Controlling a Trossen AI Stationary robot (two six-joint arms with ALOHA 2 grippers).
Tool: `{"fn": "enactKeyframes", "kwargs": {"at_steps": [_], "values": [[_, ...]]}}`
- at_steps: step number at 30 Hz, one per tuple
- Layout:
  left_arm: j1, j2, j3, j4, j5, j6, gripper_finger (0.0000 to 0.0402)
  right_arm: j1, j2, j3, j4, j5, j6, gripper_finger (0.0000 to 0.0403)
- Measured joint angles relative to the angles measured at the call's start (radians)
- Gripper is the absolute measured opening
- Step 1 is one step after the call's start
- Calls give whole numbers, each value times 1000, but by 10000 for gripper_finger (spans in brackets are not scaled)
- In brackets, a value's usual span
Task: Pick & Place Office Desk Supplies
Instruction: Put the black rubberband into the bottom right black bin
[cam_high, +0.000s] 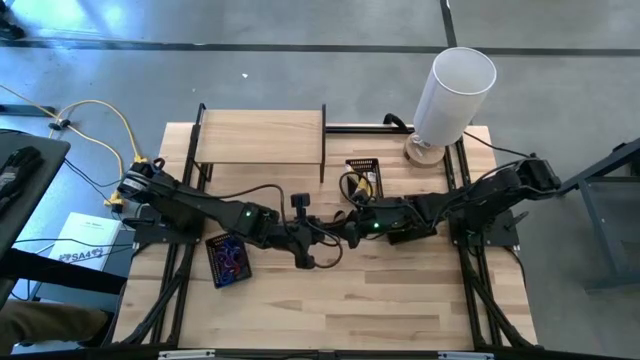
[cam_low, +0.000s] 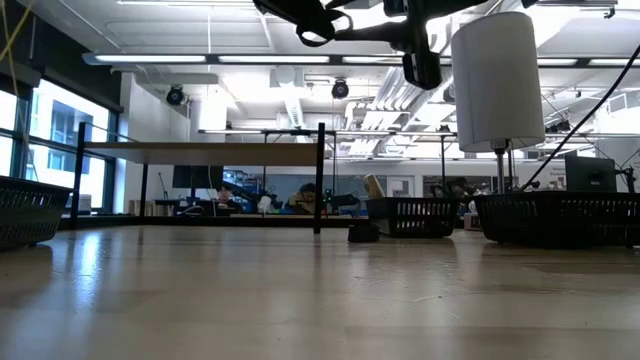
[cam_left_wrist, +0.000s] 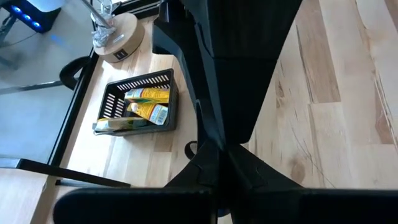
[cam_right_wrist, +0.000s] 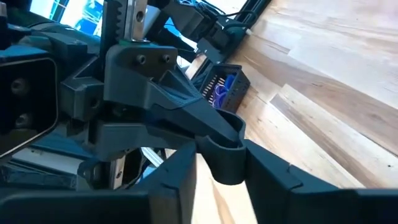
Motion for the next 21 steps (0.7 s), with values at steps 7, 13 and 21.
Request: {"fn": "enactKeyframes", "kwargs": {"at_steps": [7,13,21], "values": [[-1,0,0,-8,2,-1,1,0,0,0,-5,-20,-32,28],[-4,0,0,-5,6,9,21,0,0,0,1,-37,-46,5],[-4,1,0,7,8,22,121,0,-1,1,-2,-58,-55,5]]}}
